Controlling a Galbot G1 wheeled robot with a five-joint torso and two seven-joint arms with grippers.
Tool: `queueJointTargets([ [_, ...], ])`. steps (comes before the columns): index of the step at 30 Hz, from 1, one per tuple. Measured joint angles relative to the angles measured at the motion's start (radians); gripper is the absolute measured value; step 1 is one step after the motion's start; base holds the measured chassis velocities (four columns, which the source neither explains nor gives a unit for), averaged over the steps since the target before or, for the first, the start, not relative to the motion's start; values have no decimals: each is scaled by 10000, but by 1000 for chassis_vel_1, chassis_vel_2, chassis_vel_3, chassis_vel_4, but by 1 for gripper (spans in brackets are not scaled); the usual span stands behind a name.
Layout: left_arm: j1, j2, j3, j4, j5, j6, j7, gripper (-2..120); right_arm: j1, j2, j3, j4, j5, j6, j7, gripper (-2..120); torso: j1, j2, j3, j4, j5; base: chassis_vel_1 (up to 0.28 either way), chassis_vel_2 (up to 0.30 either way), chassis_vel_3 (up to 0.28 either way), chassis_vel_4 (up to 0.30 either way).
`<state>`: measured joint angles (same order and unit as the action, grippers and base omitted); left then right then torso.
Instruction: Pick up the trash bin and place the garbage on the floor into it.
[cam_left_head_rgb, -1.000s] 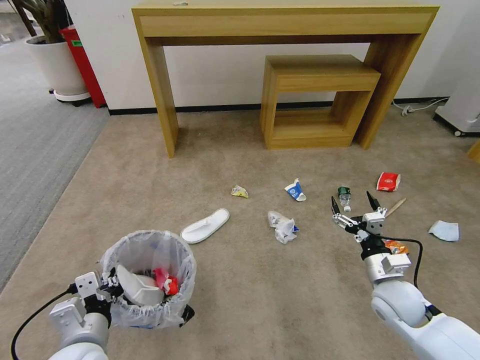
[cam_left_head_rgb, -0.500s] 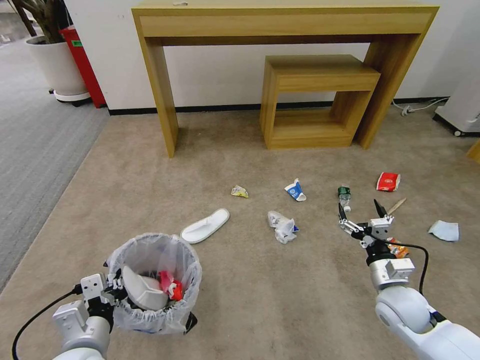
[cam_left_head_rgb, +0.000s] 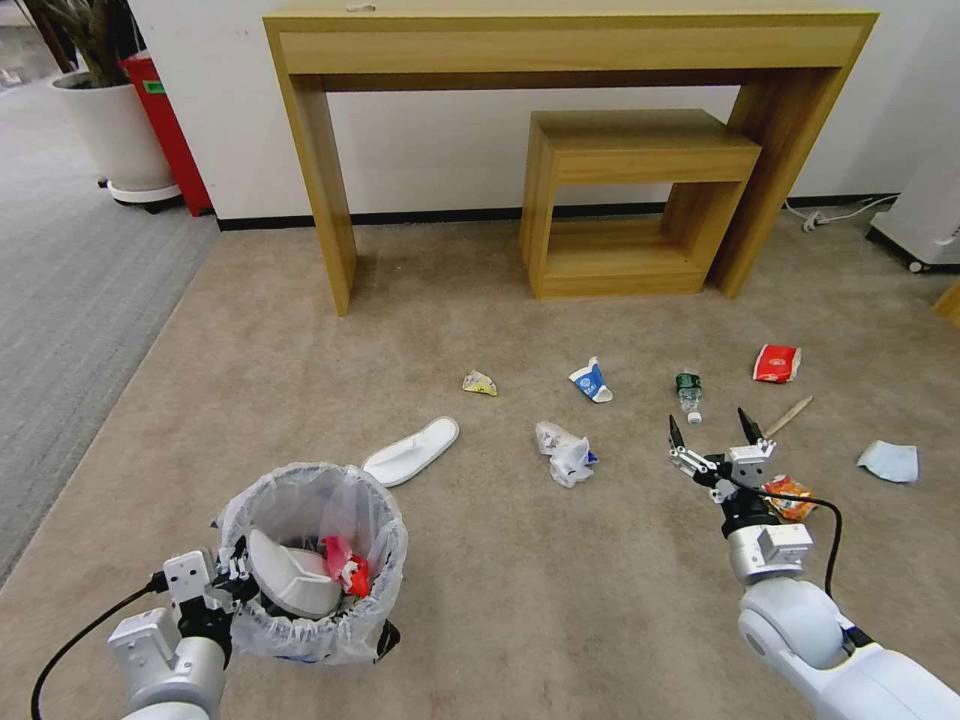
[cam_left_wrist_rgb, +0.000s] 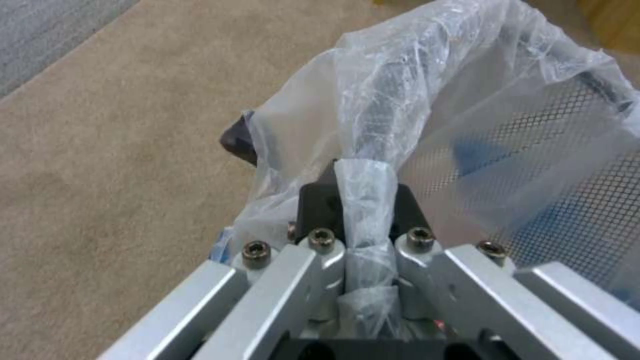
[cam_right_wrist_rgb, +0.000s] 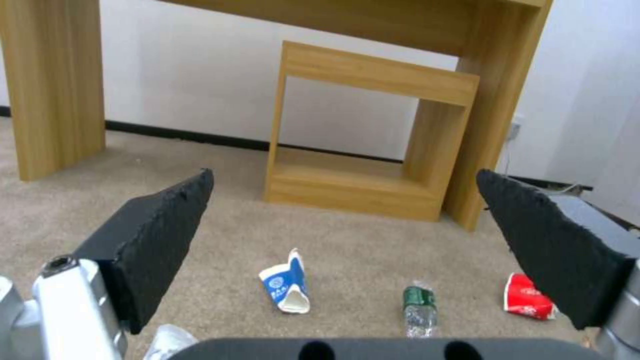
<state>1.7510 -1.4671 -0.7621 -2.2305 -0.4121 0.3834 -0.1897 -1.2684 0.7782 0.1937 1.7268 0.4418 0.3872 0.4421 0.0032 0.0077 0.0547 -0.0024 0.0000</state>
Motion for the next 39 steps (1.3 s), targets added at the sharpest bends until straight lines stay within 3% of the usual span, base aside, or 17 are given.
queueJointTargets([
  [39, -5, -144, -85, -38, -540, -1, -217, 3, 155, 152, -202, -520, -206, 481, -342, 98, 0, 0, 0, -1, 0, 0, 0, 0, 0],
])
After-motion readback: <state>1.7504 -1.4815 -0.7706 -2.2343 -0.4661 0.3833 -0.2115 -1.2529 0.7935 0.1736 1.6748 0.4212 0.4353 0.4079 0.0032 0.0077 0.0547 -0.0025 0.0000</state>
